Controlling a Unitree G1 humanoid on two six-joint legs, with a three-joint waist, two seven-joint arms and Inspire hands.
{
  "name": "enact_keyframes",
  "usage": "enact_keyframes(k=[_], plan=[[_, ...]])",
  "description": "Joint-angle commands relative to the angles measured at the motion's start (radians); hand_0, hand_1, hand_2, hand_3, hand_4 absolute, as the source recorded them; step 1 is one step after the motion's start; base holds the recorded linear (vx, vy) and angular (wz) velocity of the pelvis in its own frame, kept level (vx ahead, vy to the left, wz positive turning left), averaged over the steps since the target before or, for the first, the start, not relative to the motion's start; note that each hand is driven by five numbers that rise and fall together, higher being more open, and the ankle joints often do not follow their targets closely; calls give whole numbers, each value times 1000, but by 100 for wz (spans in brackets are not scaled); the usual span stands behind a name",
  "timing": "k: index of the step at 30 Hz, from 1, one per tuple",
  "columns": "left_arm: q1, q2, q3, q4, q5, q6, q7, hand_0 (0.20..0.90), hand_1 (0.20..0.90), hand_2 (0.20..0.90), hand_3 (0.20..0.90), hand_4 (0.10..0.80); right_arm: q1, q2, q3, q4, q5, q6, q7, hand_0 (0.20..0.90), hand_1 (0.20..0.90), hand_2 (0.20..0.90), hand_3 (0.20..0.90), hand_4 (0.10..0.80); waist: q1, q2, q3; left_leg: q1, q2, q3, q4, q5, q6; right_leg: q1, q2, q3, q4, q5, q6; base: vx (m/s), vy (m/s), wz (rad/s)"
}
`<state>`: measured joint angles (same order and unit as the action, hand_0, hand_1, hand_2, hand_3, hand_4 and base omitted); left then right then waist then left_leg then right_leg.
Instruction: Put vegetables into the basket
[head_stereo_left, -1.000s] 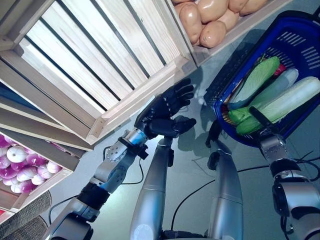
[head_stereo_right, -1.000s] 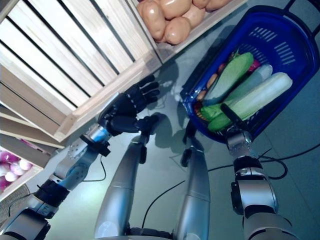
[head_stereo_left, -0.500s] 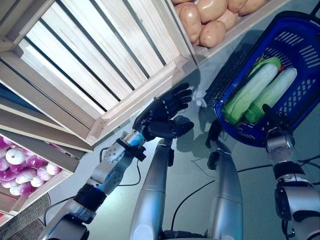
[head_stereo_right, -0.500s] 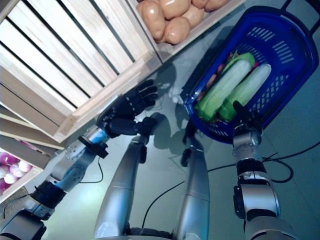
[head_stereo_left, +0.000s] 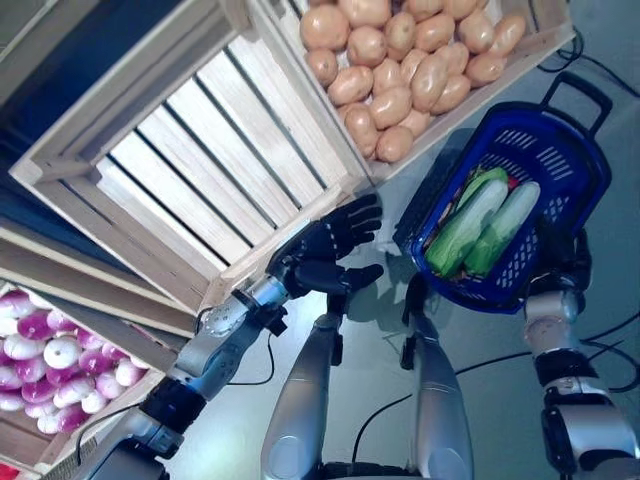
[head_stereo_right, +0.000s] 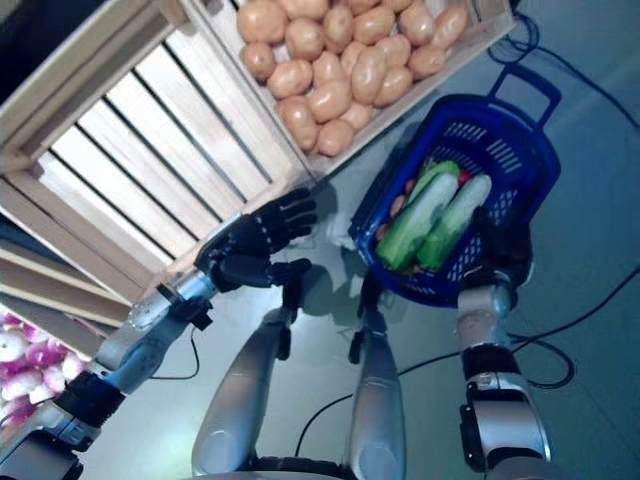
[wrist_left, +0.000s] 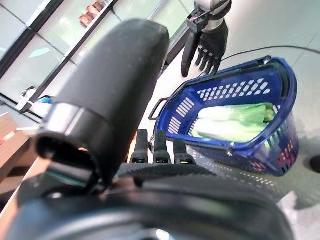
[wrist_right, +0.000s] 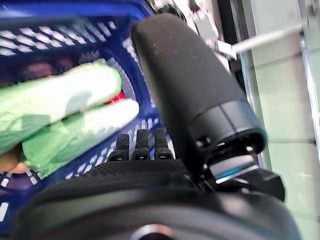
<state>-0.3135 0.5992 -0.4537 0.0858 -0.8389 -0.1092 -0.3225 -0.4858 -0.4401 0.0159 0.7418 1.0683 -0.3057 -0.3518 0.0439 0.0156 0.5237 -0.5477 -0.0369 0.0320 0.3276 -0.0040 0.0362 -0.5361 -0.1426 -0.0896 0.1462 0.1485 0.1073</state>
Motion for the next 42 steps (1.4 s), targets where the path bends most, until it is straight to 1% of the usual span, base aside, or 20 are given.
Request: enact_keyframes(k=[1,4,7,9,10,11,12,13,15,16,18,21,22,25,26,27,30,31,35,42], plan=[[23,-21,23,-80,50,-8,-6,900,900,900,900,800,18,-73,17,-126,-198,-67,43,900,900,900,900,800,1,-2,-39,130,13,16,-159,16,-49,123,32,-74,38,-78,4,107,69,-14],[88,-27,41,-23,117,14,5,900,900,900,900,800,136,-57,58,-193,-333,-42,71,900,900,900,900,800,-6,-8,-98,201,25,21,-211,26,-52,200,32,-77,-11,-78,4,138,67,-12],[171,-31,52,46,204,14,-32,900,900,900,900,800,264,-32,92,-251,-424,-3,129,900,900,900,900,800,-18,-16,-167,291,39,25,-271,38,-62,292,35,-77,-63,-82,4,195,50,-10],[200,-39,53,80,245,22,-44,900,900,900,900,800,306,-16,112,-264,-489,24,154,900,900,900,900,800,-22,-20,-195,328,43,23,-298,42,-65,330,36,-74,-87,-85,4,235,19,-16],[221,-44,46,126,305,22,-40,900,900,900,900,800,348,-2,150,-268,-597,51,172,900,900,900,900,800,-26,-25,-231,367,49,23,-325,44,-71,374,36,-77,-116,-87,8,238,15,-15],[225,-45,43,138,323,23,-41,900,900,900,900,800,357,1,159,-269,-641,61,176,900,900,900,900,800,-28,-27,-237,375,50,23,-329,45,-73,383,35,-78,-121,-88,9,273,13,-5],[231,-47,24,194,391,25,-37,900,900,900,900,800,386,-4,207,-274,-671,117,220,900,900,900,900,800,-33,-32,-265,403,51,20,-338,42,-77,414,35,-81,-139,-87,12,155,9,0],[232,-48,22,203,402,25,-41,900,900,900,900,800,391,-4,213,-275,-668,124,229,900,900,900,900,800,-34,-32,-268,408,52,20,-338,41,-77,419,34,-83,-143,-87,13,218,29,-4],[246,-53,1,287,468,54,-42,900,900,900,900,800,426,18,242,-235,-592,194,319,900,900,900,900,800,-41,-35,-296,440,53,25,-332,28,-81,451,31,-85,-158,-87,17,170,49,-4],[246,-58,-3,306,474,48,-43,900,900,900,900,800,428,23,247,-224,-598,197,329,900,900,900,900,800,-42,-34,-300,445,53,27,-330,26,-81,456,30,-85,-159,-88,17,177,72,1],[245,-102,-18,437,555,47,-13,900,900,900,900,800,445,52,289,-120,-669,231,385,900,900,900,900,800,-46,-31,-327,482,61,35,-340,17,-83,491,32,-91,-161,-101,18,172,68,-4],[236,-132,-30,529,627,44,4,900,900,900,900,800,453,71,310,-59,-666,259,400,900,900,900,900,800,-50,-30,-337,505,61,39,-335,7,-82,512,30,-93,-158,-109,18,112,41,-8],[237,-145,-28,568,650,62,10,900,900,900,900,800,456,80,316,-32,-677,279,403,900,900,900,900,800,-52,-29,-342,515,60,41,-331,2,-82,521,30,-92,-156,-112,18,99,45,1],[237,-181,-21,663,675,65,38,900,900,900,900,800,456,101,323,44,-702,298,411,900,900,900,900,800,-53,-27,-348,535,59,45,-329,-6,-80,542,28,-90,-160,-114,18,69,36,0],[239,-208,-9,755,701,87,65,900,900,900,900,800,455,120,333,131,-741,313,418,900,900,900,900,800,-52,-27,-355,552,59,50,-330,-13,-78,559,24,-92,-166,-117,20,48,33,0],[241,-222,-1,806,714,84,76,900,900,900,900,800,455,128,333,170,-749,323,419,900,900,900,900,800,-51,-27,-356,559,59,49,-332,-15,-78,567,24,-92,-169,-118,20,52,38,1],[248,-244,21,892,743,95,102,900,900,900,900,800,457,146,325,247,-772,352,421,900,900,900,900,800,-51,-25,-362,580,59,51,-337,-21,-75,583,22,-92,-170,-121,19,36,29,4],[252,-256,36,956,757,76,125,900,900,900,900,800,461,157,315,313,-791,342,432,900,900,900,900,800,-50,-24,-368,592,60,49,-340,-23,-75,595,23,-92,-174,-122,18,48,32,2],[256,-281,69,1029,747,85,165,900,900,900,900,800,463,171,296,386,-810,322,446,900,900,900,900,800,-50,-23,-380,619,60,49,-345,-32,-72,615,24,-86,-174,-129,16,62,21,-6],[266,-311,90,1074,778,113,210,900,900,900,900,800,462,191,268,391,-786,323,426,900,900,900,900,800,-56,-23,-402,644,61,52,-347,-46,-71,633,26,-72,-178,-137,15,63,0,-3]])
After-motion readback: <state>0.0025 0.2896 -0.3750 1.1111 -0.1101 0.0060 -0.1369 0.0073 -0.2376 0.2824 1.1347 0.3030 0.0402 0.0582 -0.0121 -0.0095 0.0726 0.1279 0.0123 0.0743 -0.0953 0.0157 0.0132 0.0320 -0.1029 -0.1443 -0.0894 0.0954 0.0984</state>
